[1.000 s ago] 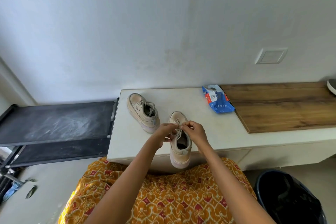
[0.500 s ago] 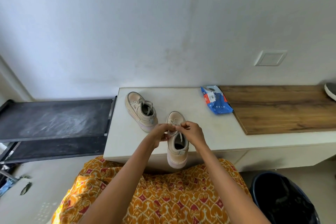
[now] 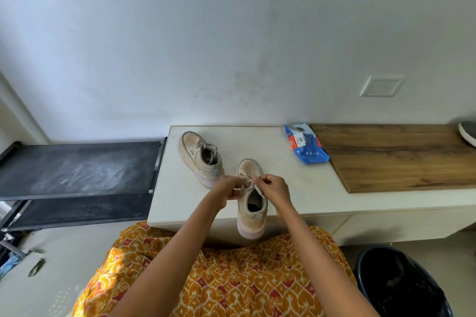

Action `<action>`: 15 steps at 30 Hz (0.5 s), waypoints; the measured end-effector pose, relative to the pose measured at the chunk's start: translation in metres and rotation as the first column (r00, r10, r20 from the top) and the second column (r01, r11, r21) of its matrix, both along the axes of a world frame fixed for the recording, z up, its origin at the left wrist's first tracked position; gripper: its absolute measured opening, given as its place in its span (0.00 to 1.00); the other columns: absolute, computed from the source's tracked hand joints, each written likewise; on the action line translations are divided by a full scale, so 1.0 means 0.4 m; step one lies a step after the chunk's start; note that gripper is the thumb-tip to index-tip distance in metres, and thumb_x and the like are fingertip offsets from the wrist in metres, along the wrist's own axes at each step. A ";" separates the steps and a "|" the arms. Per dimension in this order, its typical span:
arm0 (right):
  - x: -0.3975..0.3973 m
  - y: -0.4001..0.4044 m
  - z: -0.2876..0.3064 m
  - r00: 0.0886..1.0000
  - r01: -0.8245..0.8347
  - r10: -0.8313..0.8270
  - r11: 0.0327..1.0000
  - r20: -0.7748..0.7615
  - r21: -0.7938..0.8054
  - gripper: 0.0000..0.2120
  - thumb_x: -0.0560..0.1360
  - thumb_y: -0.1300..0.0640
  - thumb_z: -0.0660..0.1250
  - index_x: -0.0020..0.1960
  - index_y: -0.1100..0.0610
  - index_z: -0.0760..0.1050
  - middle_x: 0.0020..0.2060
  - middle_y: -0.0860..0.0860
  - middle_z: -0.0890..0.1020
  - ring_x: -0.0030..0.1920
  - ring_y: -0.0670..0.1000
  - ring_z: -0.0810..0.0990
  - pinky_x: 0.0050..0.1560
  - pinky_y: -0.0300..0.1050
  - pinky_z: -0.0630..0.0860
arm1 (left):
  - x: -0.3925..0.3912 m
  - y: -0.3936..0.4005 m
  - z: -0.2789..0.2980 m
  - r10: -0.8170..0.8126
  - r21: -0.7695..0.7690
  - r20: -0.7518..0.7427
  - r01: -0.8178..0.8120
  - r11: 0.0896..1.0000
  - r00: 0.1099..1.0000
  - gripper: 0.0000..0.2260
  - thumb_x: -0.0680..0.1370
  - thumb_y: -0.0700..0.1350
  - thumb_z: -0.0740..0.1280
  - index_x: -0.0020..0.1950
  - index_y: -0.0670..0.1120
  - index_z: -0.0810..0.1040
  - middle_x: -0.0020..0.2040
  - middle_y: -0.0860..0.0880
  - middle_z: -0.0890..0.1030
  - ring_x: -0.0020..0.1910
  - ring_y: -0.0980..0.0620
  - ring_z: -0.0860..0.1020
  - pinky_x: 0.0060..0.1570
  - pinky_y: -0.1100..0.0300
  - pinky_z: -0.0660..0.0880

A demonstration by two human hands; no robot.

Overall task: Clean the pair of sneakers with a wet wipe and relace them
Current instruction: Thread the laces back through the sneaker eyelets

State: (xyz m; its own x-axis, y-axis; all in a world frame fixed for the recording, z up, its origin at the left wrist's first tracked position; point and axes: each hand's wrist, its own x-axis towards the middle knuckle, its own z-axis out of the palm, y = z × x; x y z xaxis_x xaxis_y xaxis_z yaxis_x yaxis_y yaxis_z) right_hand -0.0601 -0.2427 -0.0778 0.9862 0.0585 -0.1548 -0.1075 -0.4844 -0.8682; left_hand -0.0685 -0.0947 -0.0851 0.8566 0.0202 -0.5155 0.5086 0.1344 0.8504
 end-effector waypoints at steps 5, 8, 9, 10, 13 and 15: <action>-0.013 -0.048 0.009 0.997 -0.064 0.064 0.998 0.031 0.008 0.09 0.74 0.54 0.69 0.50 0.58 0.81 0.43 0.49 0.82 0.45 0.46 0.79 0.44 0.35 0.75 | -0.005 -0.002 -0.015 -0.022 0.113 0.124 0.008 0.994 0.992 0.10 0.73 0.45 0.72 0.47 0.39 0.81 0.39 0.46 0.81 0.36 0.52 0.79 0.39 0.62 0.77; -0.009 -0.064 0.007 0.995 -0.074 0.078 0.995 0.055 -0.066 0.07 0.74 0.54 0.69 0.45 0.57 0.81 0.39 0.49 0.82 0.43 0.48 0.80 0.45 0.41 0.77 | -0.009 -0.014 -0.011 0.039 0.138 0.133 -0.057 0.989 0.990 0.09 0.74 0.43 0.72 0.46 0.37 0.81 0.37 0.46 0.80 0.34 0.53 0.78 0.34 0.65 0.77; -0.005 -0.064 0.009 0.994 -0.084 0.091 0.989 0.053 -0.118 0.08 0.75 0.53 0.69 0.44 0.58 0.80 0.39 0.51 0.82 0.42 0.50 0.80 0.46 0.45 0.77 | -0.011 -0.018 -0.009 0.053 0.145 0.136 -0.073 0.987 0.989 0.08 0.74 0.43 0.71 0.44 0.38 0.80 0.36 0.46 0.79 0.33 0.53 0.77 0.33 0.66 0.76; 0.001 -0.061 0.012 0.993 -0.100 0.109 0.980 0.044 -0.174 0.10 0.75 0.52 0.68 0.44 0.59 0.80 0.38 0.52 0.82 0.42 0.51 0.80 0.47 0.47 0.77 | -0.013 -0.023 -0.009 0.069 0.144 0.139 -0.089 0.986 0.988 0.07 0.74 0.42 0.71 0.41 0.38 0.80 0.35 0.46 0.79 0.33 0.53 0.77 0.33 0.65 0.76; 0.009 -0.053 0.021 0.991 -0.131 0.136 0.967 0.008 -0.220 0.12 0.76 0.52 0.65 0.43 0.60 0.79 0.37 0.54 0.81 0.41 0.52 0.79 0.47 0.50 0.77 | -0.019 -0.035 -0.008 0.121 0.151 0.146 -0.143 0.978 0.982 0.07 0.75 0.40 0.69 0.38 0.40 0.78 0.34 0.45 0.78 0.33 0.52 0.76 0.35 0.63 0.75; 0.004 -0.052 0.022 0.991 -0.126 0.132 0.968 0.012 -0.217 0.12 0.77 0.52 0.65 0.44 0.61 0.79 0.39 0.55 0.82 0.42 0.53 0.79 0.49 0.51 0.78 | -0.022 -0.043 -0.007 0.149 0.162 0.162 -0.176 0.971 0.975 0.07 0.75 0.39 0.69 0.37 0.40 0.78 0.33 0.46 0.78 0.31 0.52 0.76 0.33 0.64 0.75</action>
State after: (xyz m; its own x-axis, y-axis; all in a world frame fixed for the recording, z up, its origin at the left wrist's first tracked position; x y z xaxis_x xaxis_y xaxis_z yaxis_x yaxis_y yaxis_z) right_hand -0.0585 -0.2636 -0.0689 0.9763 0.1536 -0.1523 -0.0107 -0.6687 -0.7435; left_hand -0.0773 -0.1119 -0.0880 0.9007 0.2435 -0.3598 0.3593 0.0481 0.9320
